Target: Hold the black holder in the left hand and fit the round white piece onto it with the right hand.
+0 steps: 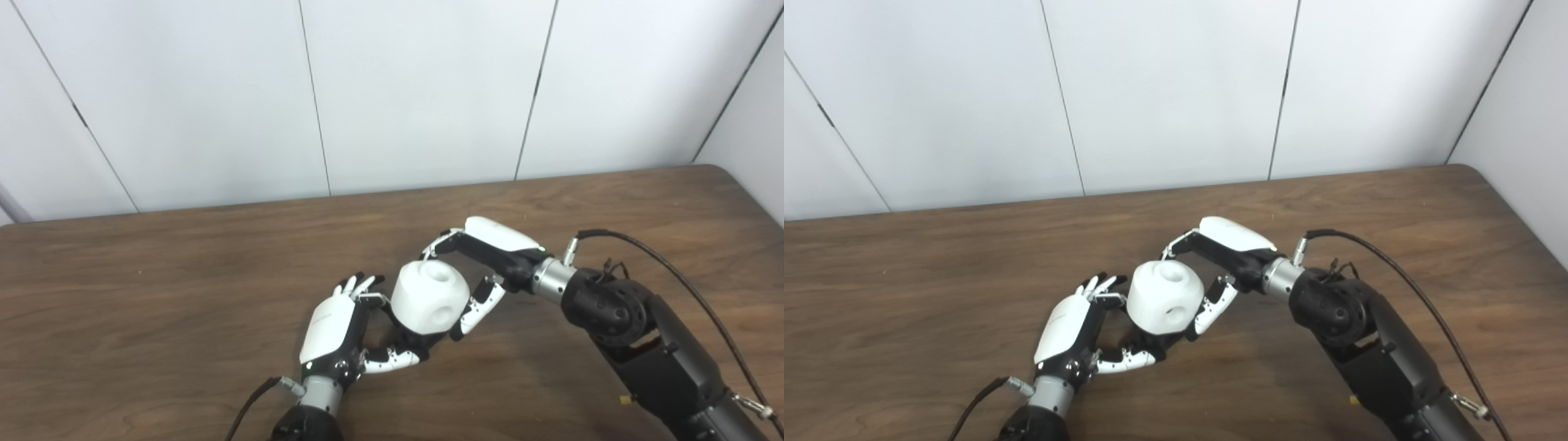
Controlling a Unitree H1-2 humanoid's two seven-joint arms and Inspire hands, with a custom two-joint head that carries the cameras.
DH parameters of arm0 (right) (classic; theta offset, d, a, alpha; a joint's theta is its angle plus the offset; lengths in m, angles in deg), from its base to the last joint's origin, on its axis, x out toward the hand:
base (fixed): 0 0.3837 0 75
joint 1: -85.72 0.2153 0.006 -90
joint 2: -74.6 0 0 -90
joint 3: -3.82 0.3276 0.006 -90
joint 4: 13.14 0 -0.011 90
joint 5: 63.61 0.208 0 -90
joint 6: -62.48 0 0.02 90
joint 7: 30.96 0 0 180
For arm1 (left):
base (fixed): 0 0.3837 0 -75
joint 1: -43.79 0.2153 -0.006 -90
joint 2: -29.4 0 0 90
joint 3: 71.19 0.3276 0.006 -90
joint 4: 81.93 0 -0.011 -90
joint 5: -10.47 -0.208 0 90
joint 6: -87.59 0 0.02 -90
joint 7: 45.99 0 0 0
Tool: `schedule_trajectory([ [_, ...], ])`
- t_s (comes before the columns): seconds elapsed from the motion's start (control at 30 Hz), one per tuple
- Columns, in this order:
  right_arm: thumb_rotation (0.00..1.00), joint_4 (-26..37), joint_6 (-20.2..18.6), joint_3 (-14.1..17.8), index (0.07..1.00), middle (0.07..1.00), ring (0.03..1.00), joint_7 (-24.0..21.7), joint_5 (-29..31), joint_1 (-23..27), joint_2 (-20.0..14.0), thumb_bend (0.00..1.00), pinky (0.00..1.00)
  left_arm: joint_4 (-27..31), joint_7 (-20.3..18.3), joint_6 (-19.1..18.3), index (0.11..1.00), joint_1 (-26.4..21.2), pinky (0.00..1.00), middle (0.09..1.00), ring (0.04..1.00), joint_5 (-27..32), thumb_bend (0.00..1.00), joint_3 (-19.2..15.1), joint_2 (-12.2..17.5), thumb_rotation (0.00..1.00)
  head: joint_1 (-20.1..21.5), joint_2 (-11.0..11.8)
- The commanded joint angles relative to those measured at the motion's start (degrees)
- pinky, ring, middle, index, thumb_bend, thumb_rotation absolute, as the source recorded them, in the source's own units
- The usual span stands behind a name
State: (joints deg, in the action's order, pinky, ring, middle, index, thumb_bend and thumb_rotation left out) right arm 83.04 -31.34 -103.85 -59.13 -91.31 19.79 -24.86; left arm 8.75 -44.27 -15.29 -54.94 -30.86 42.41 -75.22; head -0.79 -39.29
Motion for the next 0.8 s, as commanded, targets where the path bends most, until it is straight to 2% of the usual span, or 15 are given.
schedule_trajectory([
  [0.0,0.13,0.6,1.5,0.1,0.478,0.743,0.820,0.8,0.2,1.5,0.3,0.51,0.94,0.4,-1.5,-0.9,0.479,0.1,1.00,0.919,1.000,0.6,0.52,0.7,-1.0,0.05,-0.1,-0.1],
  [0.27,0.13,1.2,0.4,-0.2,0.478,0.746,0.825,0.1,0.1,1.7,0.5,0.51,0.95,-0.1,-1.4,-0.7,0.478,-0.2,1.00,0.917,1.000,0.2,0.52,0.7,-1.4,0.05,-0.4,0.0],
  [0.6,0.13,0.9,0.9,-0.6,0.477,0.737,0.815,0.5,-0.8,1.9,0.6,0.51,0.94,-0.1,-1.5,-1.0,0.478,-0.2,1.00,0.918,1.000,0.0,0.52,0.6,-1.7,0.05,-0.4,0.1],
  [0.77,0.13,1.4,-1.2,0.5,0.478,0.742,0.818,0.5,0.2,1.6,1.3,0.51,0.96,-0.3,-1.3,-0.7,0.478,-0.2,1.00,0.916,1.000,0.0,0.52,0.5,-1.6,0.05,-0.2,0.3],
])
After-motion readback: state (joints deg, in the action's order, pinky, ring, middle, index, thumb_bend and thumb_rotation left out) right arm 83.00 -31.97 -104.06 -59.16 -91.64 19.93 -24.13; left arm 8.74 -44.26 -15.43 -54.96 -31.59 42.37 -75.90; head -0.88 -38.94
